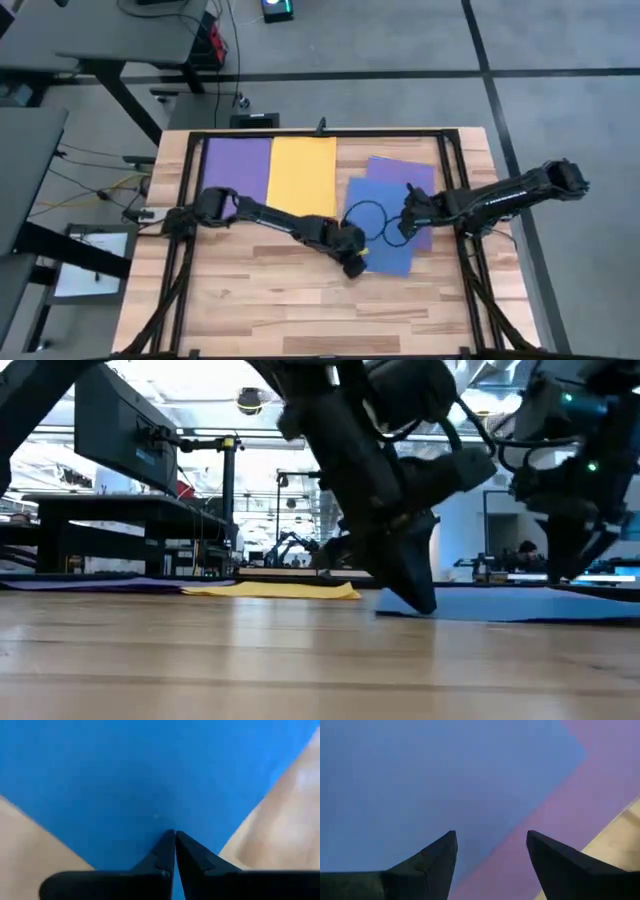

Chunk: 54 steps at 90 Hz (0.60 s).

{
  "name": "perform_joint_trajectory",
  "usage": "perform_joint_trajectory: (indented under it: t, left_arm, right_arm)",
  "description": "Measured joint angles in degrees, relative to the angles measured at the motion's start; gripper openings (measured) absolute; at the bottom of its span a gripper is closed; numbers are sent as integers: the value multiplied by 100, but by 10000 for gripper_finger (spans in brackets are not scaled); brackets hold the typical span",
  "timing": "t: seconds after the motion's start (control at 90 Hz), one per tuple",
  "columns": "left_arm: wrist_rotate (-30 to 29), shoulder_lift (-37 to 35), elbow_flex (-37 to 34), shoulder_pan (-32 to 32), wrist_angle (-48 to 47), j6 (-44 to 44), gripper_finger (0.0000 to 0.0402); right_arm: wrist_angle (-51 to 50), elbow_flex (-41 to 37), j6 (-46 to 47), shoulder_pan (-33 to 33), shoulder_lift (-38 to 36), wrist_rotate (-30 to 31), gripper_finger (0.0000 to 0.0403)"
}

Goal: Organize paper
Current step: Move the blue paper to the middle left of the table

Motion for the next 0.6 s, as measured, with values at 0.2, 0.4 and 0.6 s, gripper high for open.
perform_joint_trajectory:
  t: [0.2,0.4,0.6]
  left_arm:
    - [-8,-188,1,-628,-1349,-747,0]
    - [198,-355,-10,-1310,-2757,-1736,0]
    - [-323,-1427,8,-1629,-2548,-2340,0]
  right_arm:
    - [409,-498,-88,-15,-64,-231,227]
    - [464,-605,-262,30,-167,-332,227]
    - [547,-197,-1052,30,-490,-506,227]
